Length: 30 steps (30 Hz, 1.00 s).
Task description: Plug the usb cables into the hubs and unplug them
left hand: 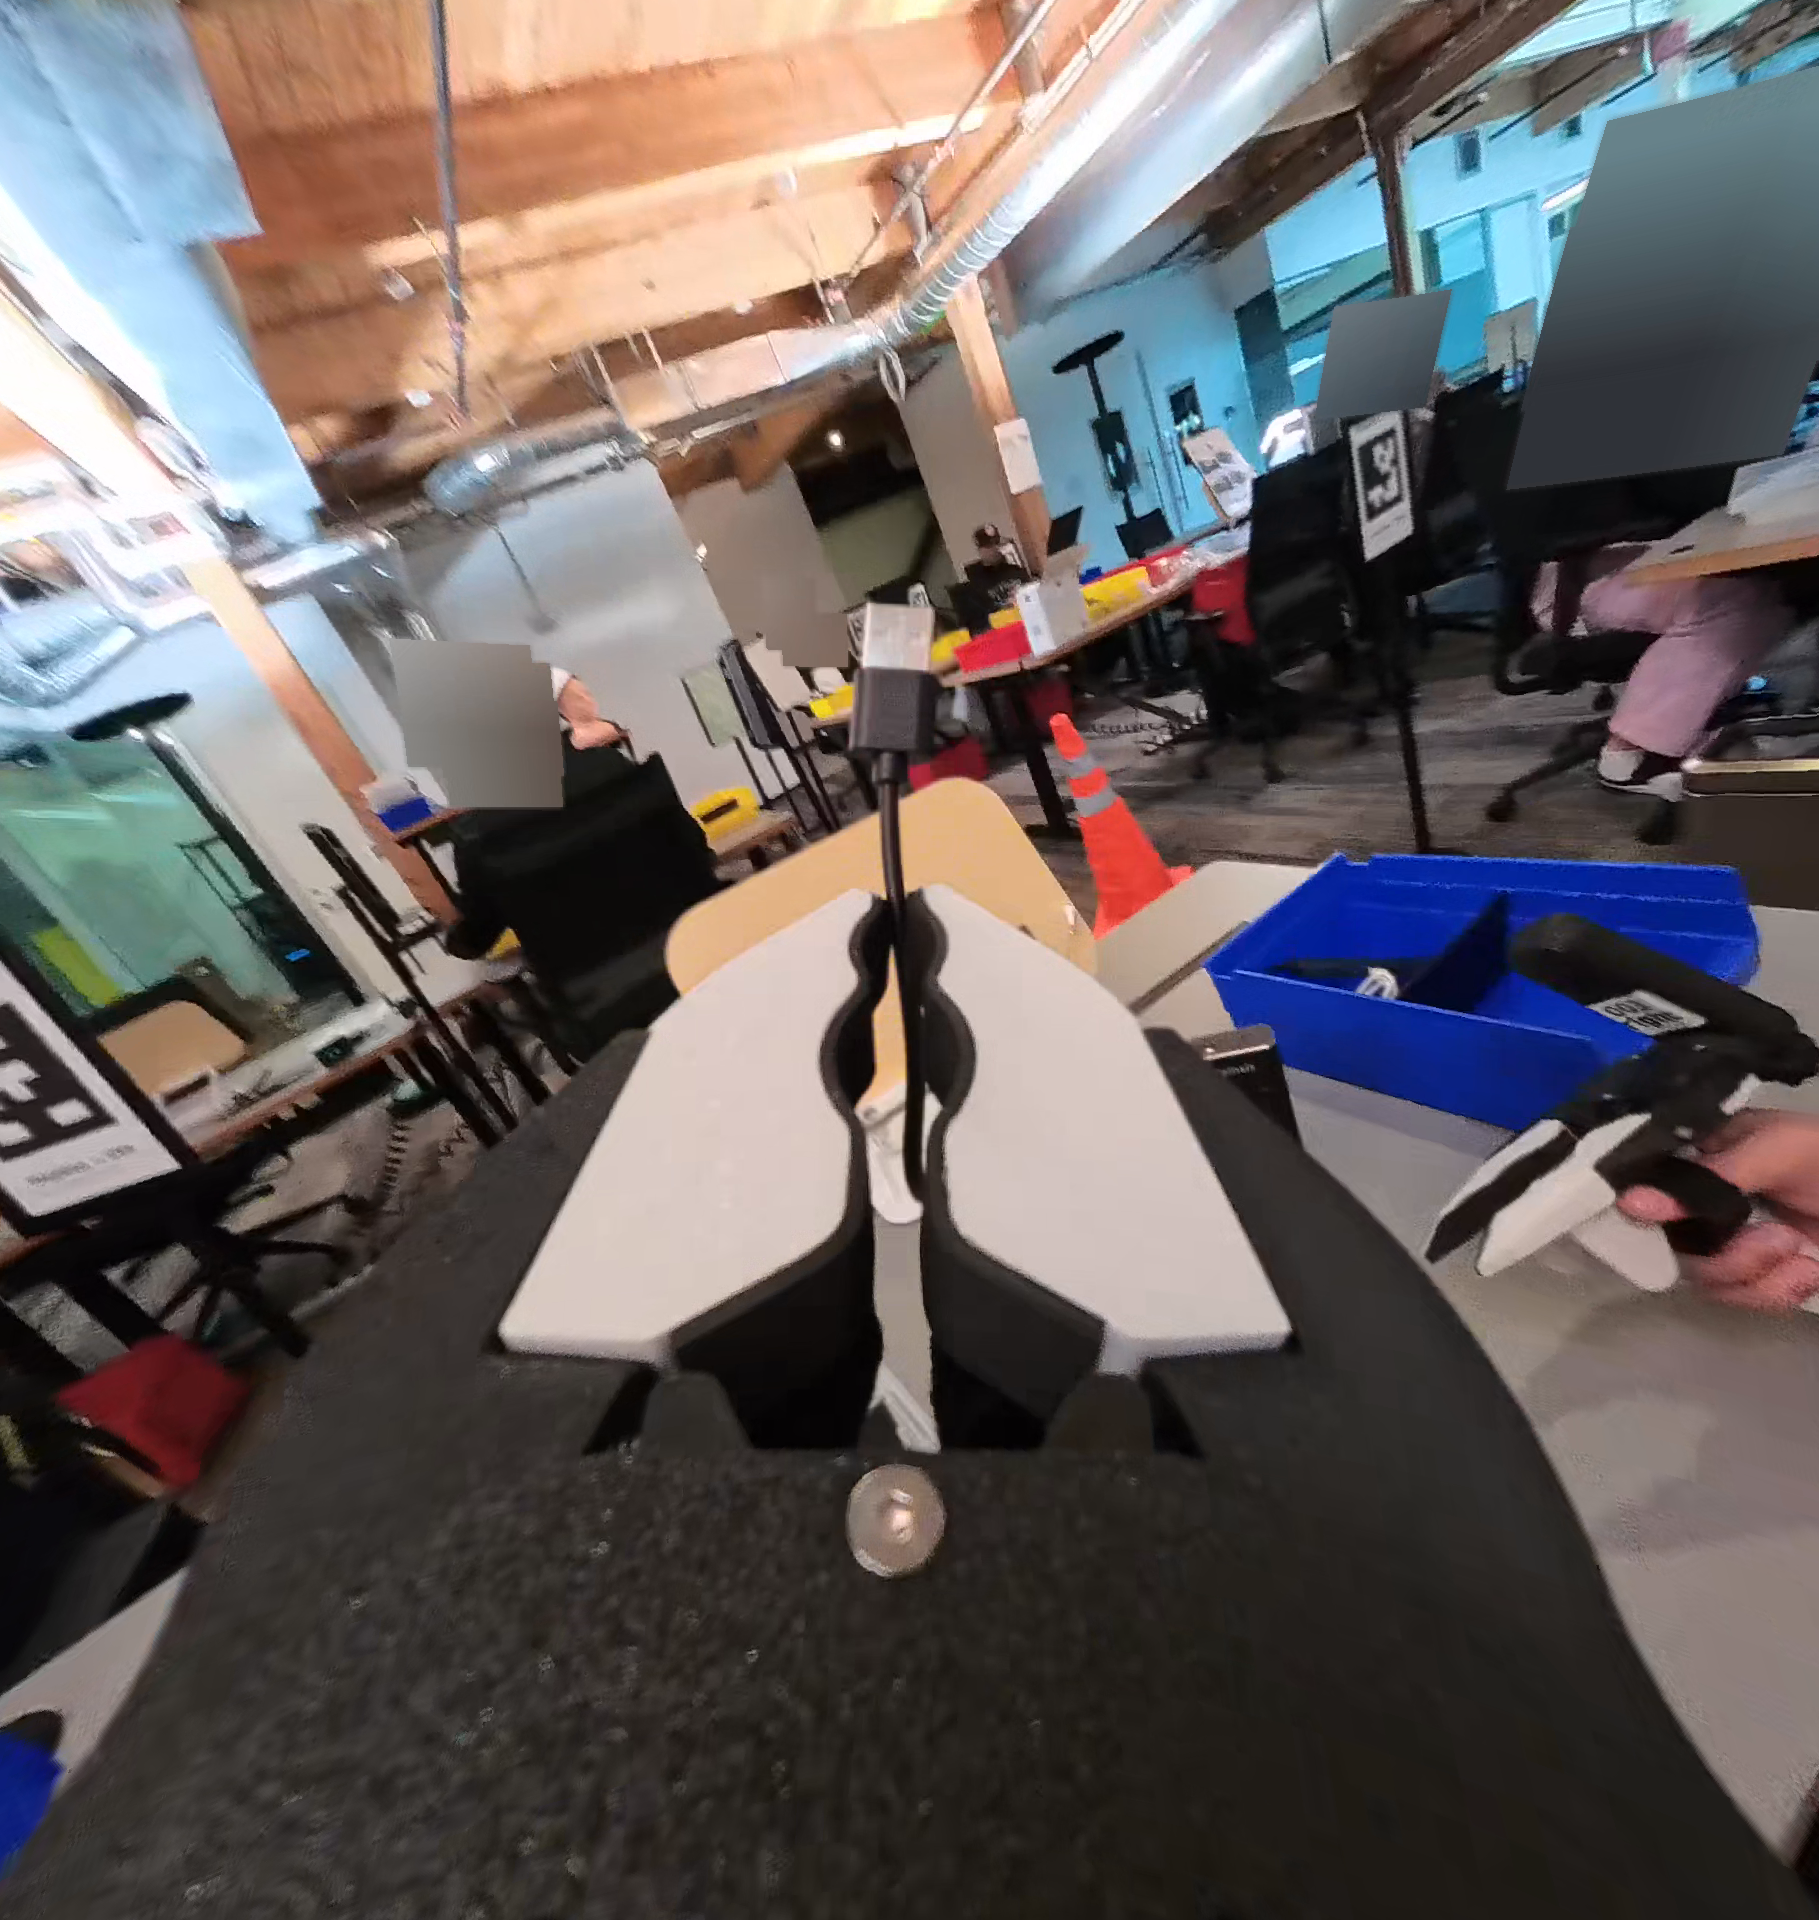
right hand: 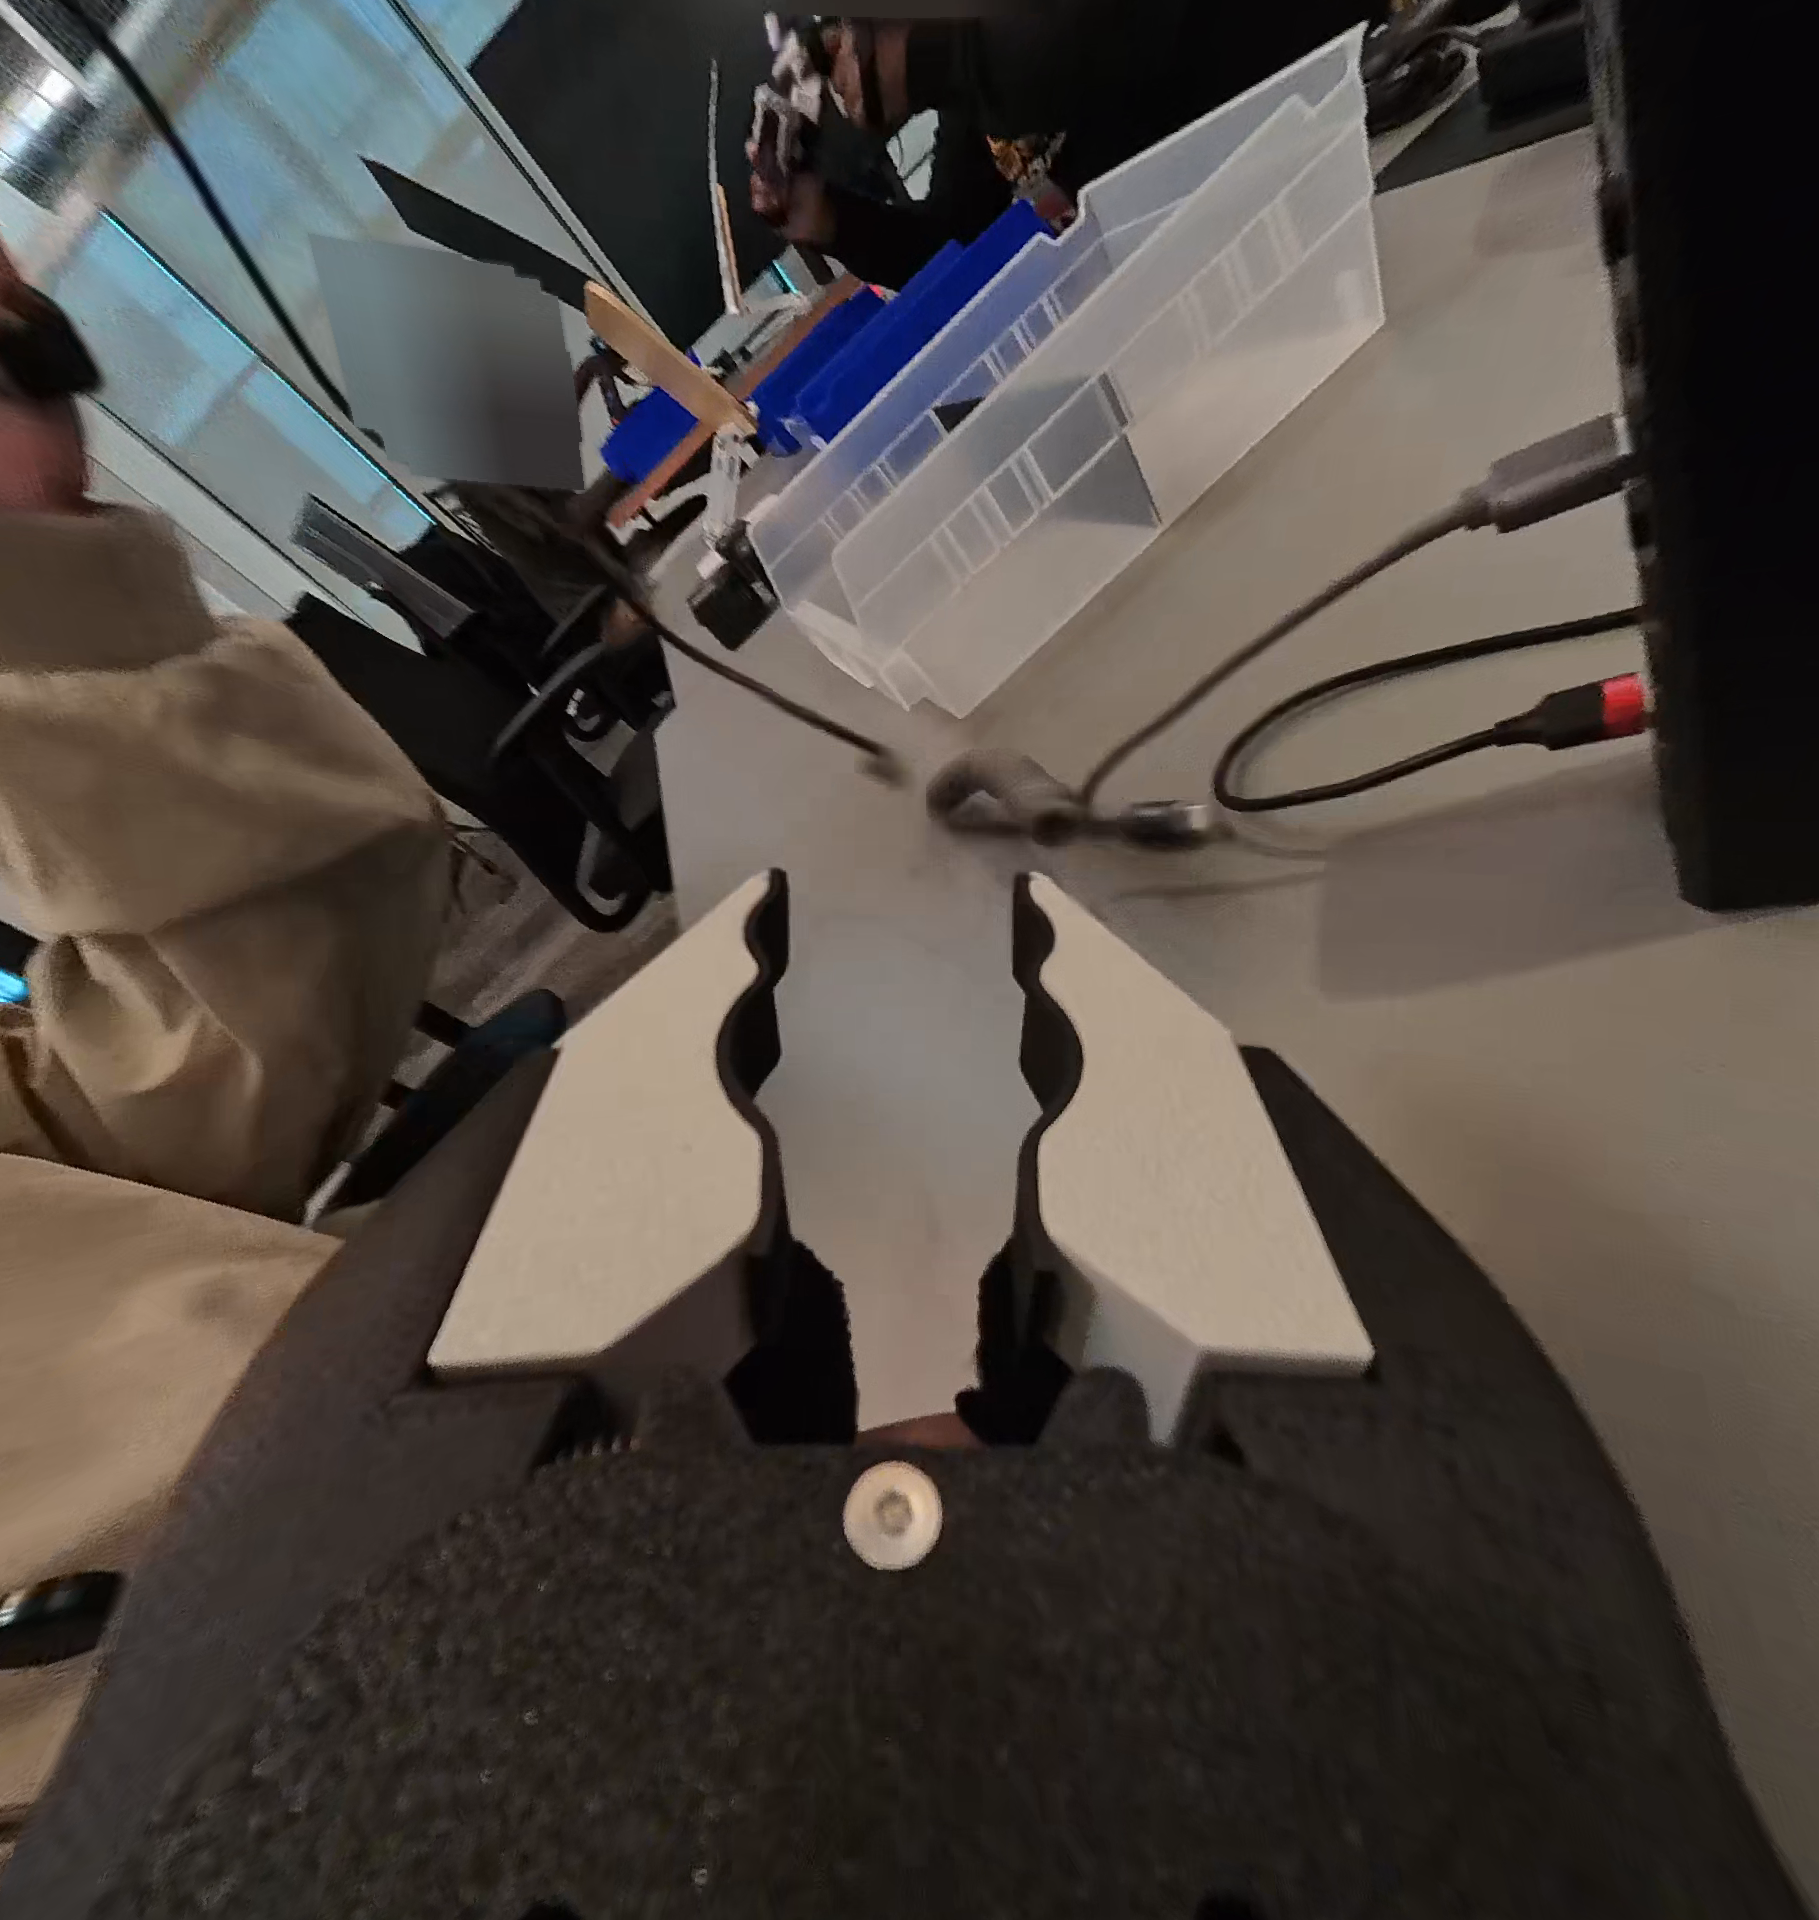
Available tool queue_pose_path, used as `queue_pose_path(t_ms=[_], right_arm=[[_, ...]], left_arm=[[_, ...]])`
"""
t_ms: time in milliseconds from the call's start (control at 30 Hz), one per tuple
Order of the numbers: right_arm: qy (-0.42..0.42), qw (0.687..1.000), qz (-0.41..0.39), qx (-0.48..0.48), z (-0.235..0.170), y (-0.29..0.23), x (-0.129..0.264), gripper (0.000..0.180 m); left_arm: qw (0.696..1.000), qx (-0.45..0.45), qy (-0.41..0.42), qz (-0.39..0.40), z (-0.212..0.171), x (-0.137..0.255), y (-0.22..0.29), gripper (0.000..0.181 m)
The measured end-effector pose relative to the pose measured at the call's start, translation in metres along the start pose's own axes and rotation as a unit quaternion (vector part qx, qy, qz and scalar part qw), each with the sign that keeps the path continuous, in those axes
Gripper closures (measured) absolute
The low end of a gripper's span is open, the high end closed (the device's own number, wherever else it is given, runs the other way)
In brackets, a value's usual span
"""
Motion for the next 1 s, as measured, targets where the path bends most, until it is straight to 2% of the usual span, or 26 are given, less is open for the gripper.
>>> queue_pose_path(t_ms=[133,200,267,367,467,533,700,733,767,833,933,1000], right_arm=[[0.024,0.999,-0.031,0.027,0.005,0.000,0.005,0.139],[0.035,0.999,-0.012,0.025,0.008,-0.007,0.007,0.139],[0.040,0.999,0.025,0.010,0.011,-0.018,0.004,0.139],[0.026,0.996,0.083,-0.007,0.008,-0.038,-0.008,0.138],[0.020,0.992,0.113,-0.048,-0.001,-0.040,-0.020,0.138],[0.016,0.987,0.131,-0.090,-0.008,-0.035,-0.027,0.138],[0.006,0.982,0.160,-0.103,-0.013,-0.035,-0.033,0.139],[0.005,0.982,0.160,-0.100,-0.014,-0.035,-0.033,0.149],[-0.002,0.981,0.170,-0.092,-0.016,-0.036,-0.032,0.173],[0.003,0.982,0.164,-0.093,-0.016,-0.035,-0.032,0.174],[0.012,0.970,0.195,-0.141,-0.015,-0.034,-0.031,0.175],[0.010,0.959,0.214,-0.183,-0.018,-0.032,-0.033,0.174]], left_arm=[[0.999,-0.026,-0.020,0.022,-0.011,0.010,0.004,0.178],[0.999,0.008,-0.023,-0.032,-0.027,0.009,0.016,0.178],[0.991,0.053,-0.070,-0.102,-0.060,-0.006,0.045,0.178],[0.976,0.034,-0.154,-0.152,-0.123,-0.027,0.108,0.178],[0.960,0.048,-0.189,-0.201,-0.170,-0.035,0.160,0.178],[0.954,0.034,-0.191,-0.229,-0.188,-0.038,0.183,0.178],[0.942,0.042,-0.195,-0.269,-0.199,-0.046,0.204,0.178],[0.941,0.041,-0.197,-0.272,-0.200,-0.047,0.207,0.178],[0.942,0.039,-0.197,-0.270,-0.201,-0.048,0.209,0.178],[0.946,0.030,-0.188,-0.262,-0.202,-0.048,0.211,0.178],[0.966,0.007,-0.115,-0.233,-0.200,-0.045,0.214,0.176],[0.975,-0.008,-0.087,-0.203,-0.200,-0.044,0.216,0.156]])
Point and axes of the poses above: each gripper's, where its closed fingertips meet, x back along the fingers, z out of its top, y = z × x across the jaws, the point moved 8 cm from there along x, back along the fingers, and after that the axes turned 5 degrees about -x, right-handed, at the moved point
